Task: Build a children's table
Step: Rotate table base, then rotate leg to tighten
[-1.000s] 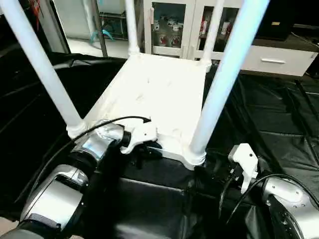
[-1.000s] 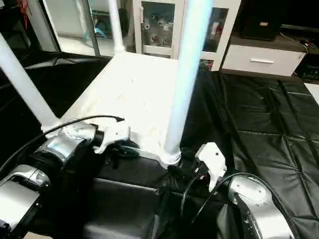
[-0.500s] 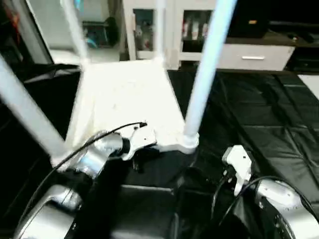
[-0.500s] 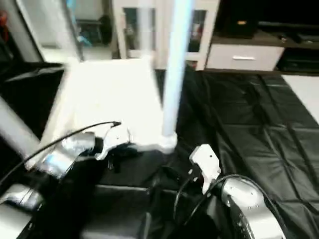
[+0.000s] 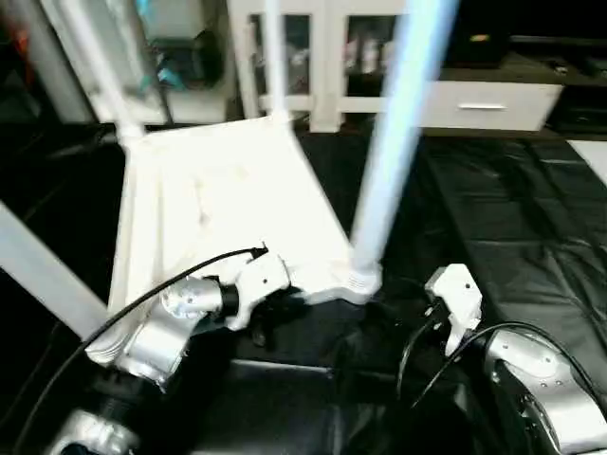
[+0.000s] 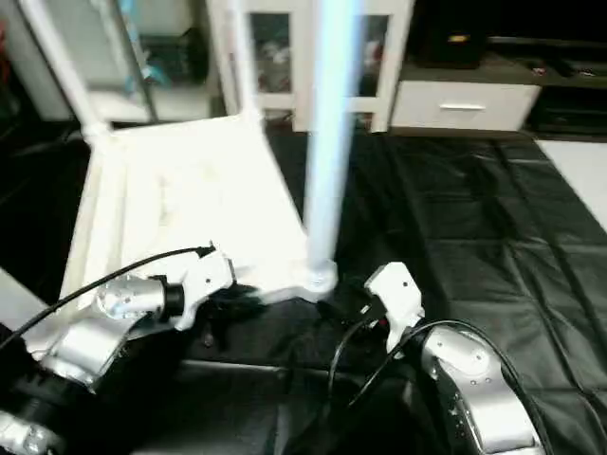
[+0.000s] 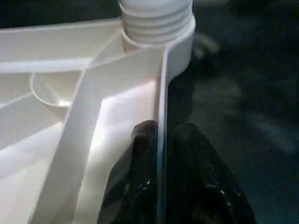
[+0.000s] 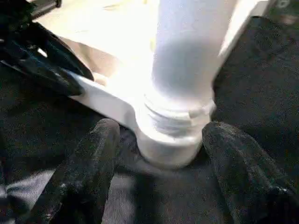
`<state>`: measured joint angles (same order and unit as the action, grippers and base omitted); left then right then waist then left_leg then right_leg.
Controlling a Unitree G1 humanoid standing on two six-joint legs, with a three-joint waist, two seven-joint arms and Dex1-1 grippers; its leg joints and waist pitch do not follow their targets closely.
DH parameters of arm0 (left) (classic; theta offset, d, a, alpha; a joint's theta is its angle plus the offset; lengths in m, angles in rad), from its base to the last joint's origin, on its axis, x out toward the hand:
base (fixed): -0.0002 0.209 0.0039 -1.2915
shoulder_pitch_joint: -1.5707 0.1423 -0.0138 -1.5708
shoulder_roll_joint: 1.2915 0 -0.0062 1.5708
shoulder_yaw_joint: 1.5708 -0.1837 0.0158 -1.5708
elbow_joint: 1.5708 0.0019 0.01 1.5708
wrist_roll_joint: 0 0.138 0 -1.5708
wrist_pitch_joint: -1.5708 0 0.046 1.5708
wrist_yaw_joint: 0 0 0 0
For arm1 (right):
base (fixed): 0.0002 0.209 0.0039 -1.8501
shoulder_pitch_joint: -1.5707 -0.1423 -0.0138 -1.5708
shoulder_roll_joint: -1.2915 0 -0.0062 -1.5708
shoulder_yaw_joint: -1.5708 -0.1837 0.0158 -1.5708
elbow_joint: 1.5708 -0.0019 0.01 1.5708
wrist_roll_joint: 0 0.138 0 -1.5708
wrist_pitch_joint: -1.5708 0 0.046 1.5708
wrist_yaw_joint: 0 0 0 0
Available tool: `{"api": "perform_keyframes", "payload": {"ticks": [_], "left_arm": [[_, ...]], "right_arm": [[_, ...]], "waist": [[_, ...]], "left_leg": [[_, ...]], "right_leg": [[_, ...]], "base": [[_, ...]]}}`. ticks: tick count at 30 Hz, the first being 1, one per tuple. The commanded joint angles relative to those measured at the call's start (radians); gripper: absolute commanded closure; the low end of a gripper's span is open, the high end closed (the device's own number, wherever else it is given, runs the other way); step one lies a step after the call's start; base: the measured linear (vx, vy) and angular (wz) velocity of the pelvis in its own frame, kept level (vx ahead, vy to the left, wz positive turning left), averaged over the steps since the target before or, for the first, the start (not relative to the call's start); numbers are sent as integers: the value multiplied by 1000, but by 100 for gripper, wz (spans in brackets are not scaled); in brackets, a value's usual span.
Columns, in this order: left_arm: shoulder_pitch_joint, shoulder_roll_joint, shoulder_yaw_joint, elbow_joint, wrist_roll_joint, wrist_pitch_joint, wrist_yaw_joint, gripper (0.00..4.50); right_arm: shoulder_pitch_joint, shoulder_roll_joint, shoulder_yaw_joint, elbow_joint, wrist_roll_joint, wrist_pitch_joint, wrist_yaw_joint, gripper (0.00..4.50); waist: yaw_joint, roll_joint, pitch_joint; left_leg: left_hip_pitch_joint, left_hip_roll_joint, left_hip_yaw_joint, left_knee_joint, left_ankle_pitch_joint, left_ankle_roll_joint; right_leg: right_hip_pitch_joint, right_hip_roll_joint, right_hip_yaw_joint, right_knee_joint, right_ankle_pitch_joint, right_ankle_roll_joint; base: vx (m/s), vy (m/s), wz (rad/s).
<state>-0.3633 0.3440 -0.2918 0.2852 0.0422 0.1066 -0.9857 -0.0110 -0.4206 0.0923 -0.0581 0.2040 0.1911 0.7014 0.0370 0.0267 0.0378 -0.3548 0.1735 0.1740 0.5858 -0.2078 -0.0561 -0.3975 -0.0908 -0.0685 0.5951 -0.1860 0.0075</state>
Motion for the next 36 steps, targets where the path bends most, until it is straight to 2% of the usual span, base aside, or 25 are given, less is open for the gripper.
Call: {"api": "perform_keyframes", "payload": {"ticks": [1,3,5,8,10,15,23,29,30,32,33,34,36], "left_arm": [[18,8,-29,4,14,18,-17,347],[18,8,-29,4,14,18,-17,339],[10,5,-31,9,40,-2,9,339],[-9,-11,-39,31,53,-6,22,339],[-29,-21,-55,54,59,-2,36,339],[-66,-50,-68,95,71,35,61,339],[-98,-87,-58,147,46,4,57,339],[-140,-86,-70,207,55,-29,28,339],[-163,-91,-64,233,47,-34,8,339],[-192,-94,-59,248,21,-12,-44,339],[-198,-94,-59,248,14,-2,-57,321],[-215,-92,-62,250,2,22,-86,321],[-238,-86,-74,273,21,10,-85,311]], "right_arm": [[-18,2,-5,0,13,-2,-1,136],[-18,2,-5,0,13,-2,-1,136],[-15,0,-1,-6,14,-2,3,136],[-9,-4,0,-8,14,-4,9,136],[-4,-6,0,-12,13,-4,16,136],[-2,-9,1,-21,11,2,22,136],[13,2,18,-36,12,1,26,136],[15,-8,12,-42,22,3,41,136],[15,-17,2,-40,29,3,50,136],[14,-28,-9,-34,32,3,57,136],[14,-30,-11,-33,32,3,57,136],[15,-35,-16,-33,33,4,58,136],[18,-40,-20,-33,30,2,59,136]], "waist": [[9,-9,-57],[9,-14,-54],[9,-17,-49],[10,-21,-44],[11,-20,-43],[17,-22,-41],[23,-25,-40],[24,-26,-41],[25,-23,-43],[25,-23,-45],[25,-21,-45],[26,-20,-47],[25,-16,-51]], "left_leg": [[0,56,-13,-62,-103,112],[-4,55,-12,-62,-100,120],[-6,54,-12,-66,-154,111],[-2,54,-12,-71,-220,74],[3,54,-12,-73,-237,61],[1,53,-13,-75,-250,50],[1,53,-15,-77,-275,46],[-3,52,-17,-78,-269,47],[-4,54,-17,-78,-255,48],[-4,54,-16,-76,-235,53],[-5,53,-15,-75,-223,54],[-4,53,-15,-73,-210,58],[-7,53,-16,-70,-180,67]], "right_leg": [[42,-55,49,-56,-82,-260],[43,-51,47,-52,-45,-269],[48,-57,48,-60,-111,-258],[44,-59,50,-74,-253,-217],[39,-57,52,-79,-283,-204],[39,-59,52,-83,-319,-184],[36,-62,51,-93,-385,-158],[38,-62,51,-91,-368,-154],[40,-63,52,-88,-339,-162],[42,-63,52,-84,-298,-175],[43,-63,52,-81,-276,-186],[44,-63,52,-78,-250,-196],[47,-63,51,-72,-192,-215]], "base": [[0,0,0],[0,0,0],[0,0,0],[0,0,0],[0,0,0],[0,0,0],[0,0,0],[0,0,0],[0,0,0],[0,0,0],[0,0,0],[0,0,0],[0,0,0]]}}
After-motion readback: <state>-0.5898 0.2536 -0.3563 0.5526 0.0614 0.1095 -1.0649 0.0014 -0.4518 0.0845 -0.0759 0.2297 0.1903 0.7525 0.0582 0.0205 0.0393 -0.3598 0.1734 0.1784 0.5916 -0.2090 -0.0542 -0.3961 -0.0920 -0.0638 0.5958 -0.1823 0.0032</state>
